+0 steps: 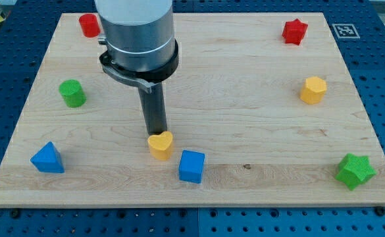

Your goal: Push the blue cube towards the green circle

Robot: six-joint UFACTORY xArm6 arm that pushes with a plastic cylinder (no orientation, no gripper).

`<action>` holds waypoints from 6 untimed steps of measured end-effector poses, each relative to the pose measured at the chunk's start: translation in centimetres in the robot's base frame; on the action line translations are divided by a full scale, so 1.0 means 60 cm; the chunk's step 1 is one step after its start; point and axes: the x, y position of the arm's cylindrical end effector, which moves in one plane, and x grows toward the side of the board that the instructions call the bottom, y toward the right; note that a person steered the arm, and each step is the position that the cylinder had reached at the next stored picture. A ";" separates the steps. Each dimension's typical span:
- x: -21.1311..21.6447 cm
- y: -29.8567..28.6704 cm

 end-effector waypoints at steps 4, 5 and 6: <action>0.127 -0.038; 0.154 -0.026; 0.158 0.017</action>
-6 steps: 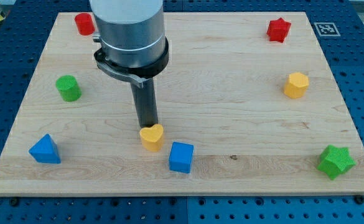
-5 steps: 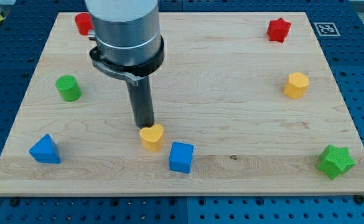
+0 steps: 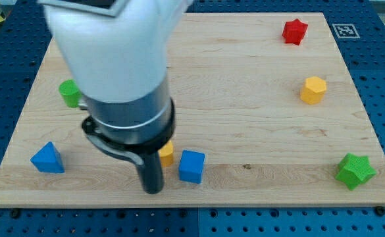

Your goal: Push the blue cube towards the green circle

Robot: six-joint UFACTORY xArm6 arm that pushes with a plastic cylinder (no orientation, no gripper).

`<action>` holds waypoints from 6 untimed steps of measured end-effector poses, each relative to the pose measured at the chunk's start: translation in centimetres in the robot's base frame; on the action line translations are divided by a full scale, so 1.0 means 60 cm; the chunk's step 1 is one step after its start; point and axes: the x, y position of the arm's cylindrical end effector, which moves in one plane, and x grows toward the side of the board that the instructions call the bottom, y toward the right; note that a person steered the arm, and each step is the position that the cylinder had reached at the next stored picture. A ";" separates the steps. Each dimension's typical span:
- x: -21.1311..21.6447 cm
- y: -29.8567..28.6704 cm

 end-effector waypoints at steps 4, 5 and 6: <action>-0.098 0.148; -0.138 0.150; -0.165 0.147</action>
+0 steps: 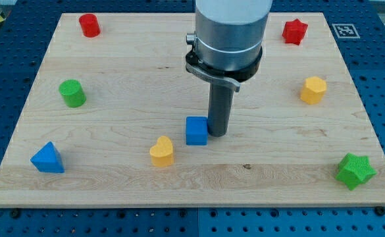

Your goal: Push the blue cube towards the green circle

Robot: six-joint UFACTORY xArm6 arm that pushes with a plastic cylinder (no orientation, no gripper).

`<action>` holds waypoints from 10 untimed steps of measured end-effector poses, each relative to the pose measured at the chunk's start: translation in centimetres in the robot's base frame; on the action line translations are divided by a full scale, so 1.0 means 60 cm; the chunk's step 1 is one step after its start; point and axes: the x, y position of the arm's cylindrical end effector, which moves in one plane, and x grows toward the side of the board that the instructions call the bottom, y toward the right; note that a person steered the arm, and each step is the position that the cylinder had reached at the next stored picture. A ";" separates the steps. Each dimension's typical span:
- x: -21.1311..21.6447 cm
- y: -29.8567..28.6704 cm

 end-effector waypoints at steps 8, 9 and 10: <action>0.058 -0.060; 0.037 -0.064; 0.012 -0.069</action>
